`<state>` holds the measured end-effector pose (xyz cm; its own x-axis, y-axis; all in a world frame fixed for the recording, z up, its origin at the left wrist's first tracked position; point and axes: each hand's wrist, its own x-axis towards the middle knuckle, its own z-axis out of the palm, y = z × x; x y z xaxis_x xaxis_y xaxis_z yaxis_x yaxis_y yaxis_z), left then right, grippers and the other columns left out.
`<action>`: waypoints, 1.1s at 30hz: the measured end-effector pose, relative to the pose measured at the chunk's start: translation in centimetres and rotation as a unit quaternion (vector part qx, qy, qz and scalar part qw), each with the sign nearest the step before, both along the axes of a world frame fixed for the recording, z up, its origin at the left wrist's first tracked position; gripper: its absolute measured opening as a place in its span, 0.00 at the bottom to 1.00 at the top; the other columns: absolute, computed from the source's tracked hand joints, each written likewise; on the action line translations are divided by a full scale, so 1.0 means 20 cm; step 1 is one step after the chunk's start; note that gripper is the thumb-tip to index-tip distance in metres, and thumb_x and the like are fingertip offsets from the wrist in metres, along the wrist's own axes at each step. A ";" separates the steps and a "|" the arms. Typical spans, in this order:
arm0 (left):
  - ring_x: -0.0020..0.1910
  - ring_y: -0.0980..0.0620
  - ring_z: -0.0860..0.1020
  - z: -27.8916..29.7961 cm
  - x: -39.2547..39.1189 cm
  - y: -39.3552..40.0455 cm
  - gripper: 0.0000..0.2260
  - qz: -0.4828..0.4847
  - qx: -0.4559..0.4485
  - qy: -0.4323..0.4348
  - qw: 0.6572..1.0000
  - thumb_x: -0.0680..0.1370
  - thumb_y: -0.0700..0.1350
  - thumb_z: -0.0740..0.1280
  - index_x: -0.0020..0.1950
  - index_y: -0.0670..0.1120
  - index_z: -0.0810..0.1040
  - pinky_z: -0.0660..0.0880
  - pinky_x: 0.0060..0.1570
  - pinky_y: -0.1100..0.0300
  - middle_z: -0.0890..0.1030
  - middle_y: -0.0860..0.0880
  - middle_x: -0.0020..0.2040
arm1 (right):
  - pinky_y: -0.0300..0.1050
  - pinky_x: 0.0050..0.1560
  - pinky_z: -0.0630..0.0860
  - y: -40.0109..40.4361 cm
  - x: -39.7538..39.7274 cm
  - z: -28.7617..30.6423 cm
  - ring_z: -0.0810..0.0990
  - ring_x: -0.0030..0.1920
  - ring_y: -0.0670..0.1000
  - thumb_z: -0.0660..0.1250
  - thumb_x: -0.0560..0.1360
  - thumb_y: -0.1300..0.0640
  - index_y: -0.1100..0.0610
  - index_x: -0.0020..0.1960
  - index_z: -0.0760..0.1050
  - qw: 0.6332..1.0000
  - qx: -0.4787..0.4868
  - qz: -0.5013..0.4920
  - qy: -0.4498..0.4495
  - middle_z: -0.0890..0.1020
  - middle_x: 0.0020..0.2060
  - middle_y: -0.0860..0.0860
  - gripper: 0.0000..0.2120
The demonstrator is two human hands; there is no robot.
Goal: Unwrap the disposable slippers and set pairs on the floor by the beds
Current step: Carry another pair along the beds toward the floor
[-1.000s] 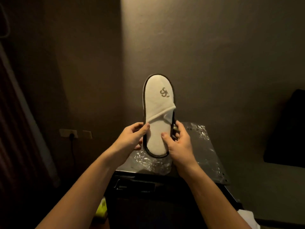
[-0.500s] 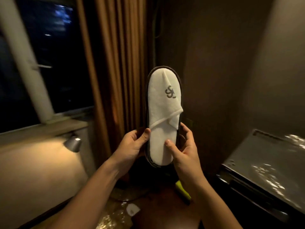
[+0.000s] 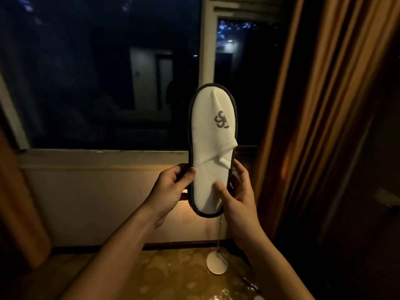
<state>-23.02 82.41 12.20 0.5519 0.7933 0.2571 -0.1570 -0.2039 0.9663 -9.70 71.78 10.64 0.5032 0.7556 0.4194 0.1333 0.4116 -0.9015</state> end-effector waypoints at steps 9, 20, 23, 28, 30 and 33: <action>0.49 0.50 0.86 -0.13 -0.42 0.56 0.09 0.127 -0.032 0.012 0.991 0.82 0.46 0.63 0.58 0.48 0.81 0.82 0.42 0.59 0.87 0.49 0.52 | 0.37 0.48 0.79 0.72 -0.33 -0.13 0.79 0.58 0.39 0.67 0.80 0.59 0.36 0.71 0.61 0.992 -0.049 0.119 0.003 0.78 0.60 0.38 0.28; 0.48 0.54 0.86 -0.23 -0.42 1.24 0.07 0.261 -0.071 0.022 0.962 0.82 0.47 0.64 0.56 0.53 0.81 0.81 0.41 0.62 0.87 0.54 0.49 | 0.52 0.61 0.79 1.65 -0.28 -0.25 0.79 0.62 0.46 0.68 0.79 0.60 0.30 0.65 0.64 0.965 -0.086 0.247 0.017 0.79 0.61 0.41 0.28; 0.48 0.56 0.85 -0.23 -0.46 1.41 0.07 0.303 -0.082 0.021 0.949 0.82 0.46 0.64 0.56 0.53 0.81 0.81 0.41 0.63 0.87 0.55 0.48 | 0.54 0.62 0.79 1.90 -0.31 -0.25 0.79 0.62 0.45 0.69 0.79 0.59 0.29 0.64 0.64 0.956 -0.088 0.281 0.015 0.79 0.61 0.40 0.28; 0.49 0.56 0.85 -0.29 -0.64 1.68 0.06 0.376 -0.092 0.022 0.922 0.82 0.47 0.65 0.51 0.55 0.81 0.83 0.46 0.60 0.87 0.60 0.44 | 0.56 0.62 0.80 2.27 -0.49 -0.29 0.79 0.63 0.46 0.69 0.79 0.59 0.29 0.63 0.64 0.932 -0.104 0.347 0.010 0.79 0.63 0.42 0.28; 0.42 0.64 0.84 -0.32 -0.73 1.80 0.07 0.398 -0.085 0.014 0.913 0.82 0.47 0.65 0.46 0.58 0.78 0.81 0.44 0.61 0.85 0.67 0.39 | 0.54 0.61 0.81 2.44 -0.60 -0.32 0.79 0.63 0.47 0.69 0.79 0.60 0.31 0.64 0.65 0.923 -0.096 0.372 0.008 0.79 0.63 0.44 0.27; 0.44 0.64 0.84 -0.35 -0.90 1.95 0.07 0.431 -0.088 0.029 0.898 0.82 0.49 0.65 0.46 0.59 0.79 0.81 0.49 0.57 0.85 0.66 0.41 | 0.52 0.61 0.81 2.64 -0.77 -0.34 0.78 0.64 0.47 0.68 0.79 0.61 0.31 0.64 0.65 0.912 -0.091 0.399 0.001 0.78 0.64 0.44 0.28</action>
